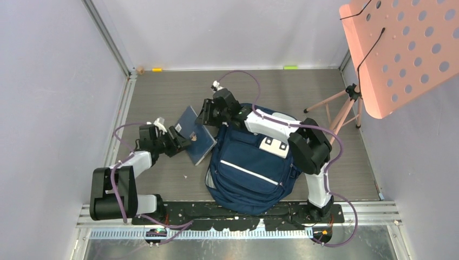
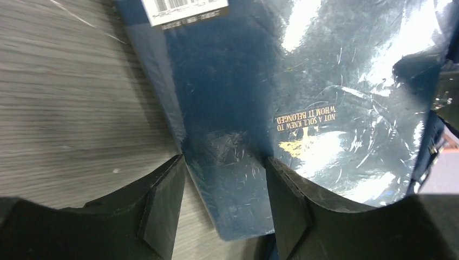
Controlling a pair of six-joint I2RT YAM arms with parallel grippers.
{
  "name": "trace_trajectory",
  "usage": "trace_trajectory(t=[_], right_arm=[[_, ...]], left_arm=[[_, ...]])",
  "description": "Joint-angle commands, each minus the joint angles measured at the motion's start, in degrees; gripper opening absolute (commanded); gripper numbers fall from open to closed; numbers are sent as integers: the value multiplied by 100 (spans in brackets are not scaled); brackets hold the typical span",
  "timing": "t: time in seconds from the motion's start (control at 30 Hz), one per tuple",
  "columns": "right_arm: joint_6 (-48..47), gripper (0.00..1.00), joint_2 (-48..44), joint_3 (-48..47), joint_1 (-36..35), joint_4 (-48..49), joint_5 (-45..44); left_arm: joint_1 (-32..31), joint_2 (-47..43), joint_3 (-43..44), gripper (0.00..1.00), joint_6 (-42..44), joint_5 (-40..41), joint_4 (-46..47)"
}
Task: Pack the student bag
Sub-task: Pick up the book from the center of the board.
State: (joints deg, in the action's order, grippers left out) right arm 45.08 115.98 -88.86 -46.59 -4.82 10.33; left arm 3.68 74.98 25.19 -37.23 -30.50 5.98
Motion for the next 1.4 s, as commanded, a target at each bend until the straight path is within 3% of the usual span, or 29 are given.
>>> trace_trajectory(t=[0.0, 0.2, 0.53, 0.67, 0.77, 0.87, 1.2, 1.37], right_arm=[[43, 41, -727, 205, -759, 247, 584], [-62, 41, -1337, 734, -921, -110, 168], [-194, 42, -1940, 1638, -1147, -506, -601], [-574, 52, -2180, 1568, -1151, -934, -1106], [-1008, 68, -2376, 1393, -1123, -1348, -1739], [-1398, 74, -2282, 1023, -945, -1939, -2099], [-1832, 76, -1315, 119, 82, -2175, -1060], [-1921, 71, -569, -305, 412, -2120, -426]], left_arm=[[-519, -51, 53, 58, -120, -1087, 470], [-1111, 60, 43, 58, -144, -848, 827], [-1343, 480, 267, 58, 175, -845, 992], [-1355, 609, 290, 57, 186, -802, 1002], [-1356, 535, 250, 58, 262, -635, 907], [-1360, 545, 256, 58, 355, -521, 827], [-1356, 836, 278, 58, 373, -580, 926], [-1361, 888, 244, 58, 383, -592, 962]])
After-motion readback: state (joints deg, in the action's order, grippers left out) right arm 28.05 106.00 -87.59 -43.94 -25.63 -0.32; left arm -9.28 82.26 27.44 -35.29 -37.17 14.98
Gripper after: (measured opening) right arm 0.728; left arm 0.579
